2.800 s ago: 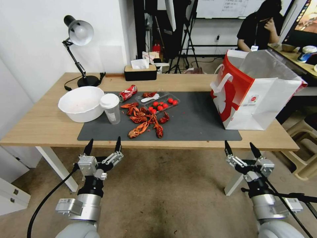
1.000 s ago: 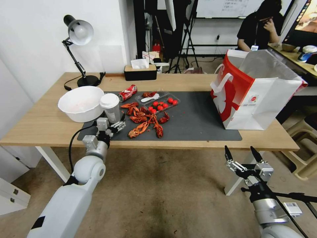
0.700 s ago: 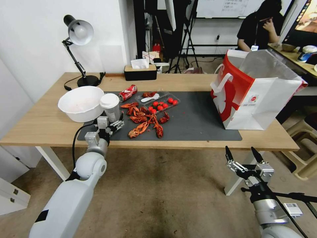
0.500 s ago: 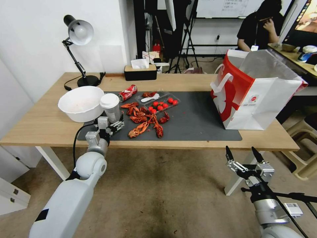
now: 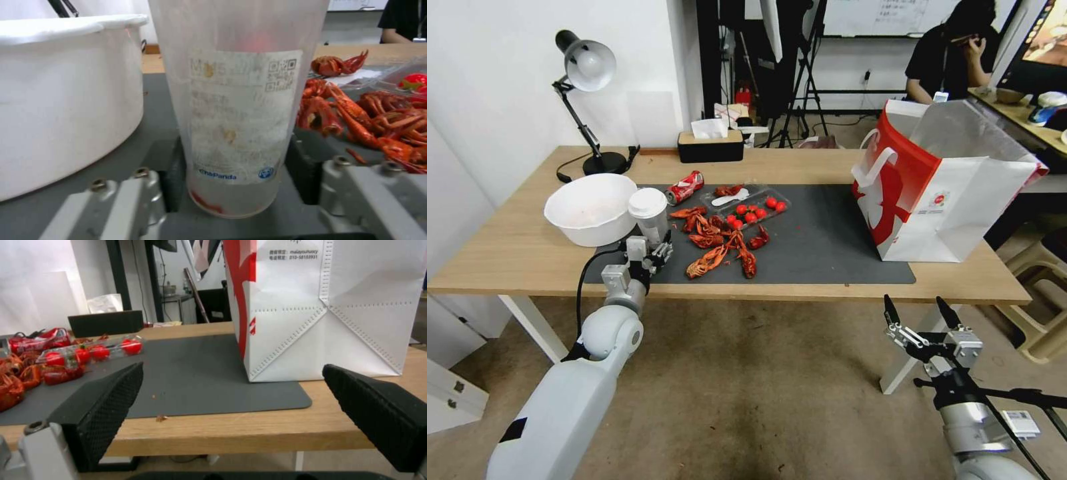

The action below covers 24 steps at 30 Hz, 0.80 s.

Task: Pick up the trash from the table and place it into the takeout bag.

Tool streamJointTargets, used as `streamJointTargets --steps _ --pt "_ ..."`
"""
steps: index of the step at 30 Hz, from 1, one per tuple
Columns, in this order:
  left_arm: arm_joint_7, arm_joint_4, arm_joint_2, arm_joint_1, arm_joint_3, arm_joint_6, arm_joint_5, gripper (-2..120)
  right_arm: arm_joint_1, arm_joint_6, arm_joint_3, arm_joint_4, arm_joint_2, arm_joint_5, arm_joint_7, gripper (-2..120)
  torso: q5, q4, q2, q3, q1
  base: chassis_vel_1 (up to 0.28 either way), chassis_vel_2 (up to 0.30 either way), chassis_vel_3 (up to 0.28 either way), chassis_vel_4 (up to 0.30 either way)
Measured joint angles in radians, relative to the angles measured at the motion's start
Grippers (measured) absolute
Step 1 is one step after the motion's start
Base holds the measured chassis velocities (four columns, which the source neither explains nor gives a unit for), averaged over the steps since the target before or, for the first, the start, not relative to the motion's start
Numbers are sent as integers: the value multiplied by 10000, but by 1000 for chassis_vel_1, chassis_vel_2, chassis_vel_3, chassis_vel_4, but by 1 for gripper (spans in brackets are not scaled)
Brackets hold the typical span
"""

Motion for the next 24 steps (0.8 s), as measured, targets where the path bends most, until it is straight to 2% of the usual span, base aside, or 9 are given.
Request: streamJointTargets --steps 7,9,13,15,20,24 --pt "558 -498 410 146 -132 -595 -25 29 70 1 -86 -2 -25 -31 -6 100 1 1 0 0 0 0 0 0 0" --pt "1119 -958 892 191 -188 -944 -249 22 116 1 -127 -1 -23 -33 -6 100 2 1 0 -1 -1 0 0 0 0" --pt "1434 -1292 1363 140 -166 -1143 -508 17 128 1 -139 -5 -23 -34 -11 100 0 2 0 -1 -2 0 0 0 0" --pt "1748 -1581 1896 -75 -58 -1290 -836 11 131 10 -152 -6 -24 -34 -22 100 3 2 0 -1 -2 0 0 0 0" --pt "1984 -1708 2314 -460 155 -1419 -1142 8 134 15 -182 -7 -22 -36 -29 100 2 0 0 -1 -2 0 0 0 0" --pt "2165 -1708 2783 -1118 669 -1503 -1557 7 145 17 -235 -6 -16 -84 -29 100 1 2 0 0 -1 0 0 0 0"
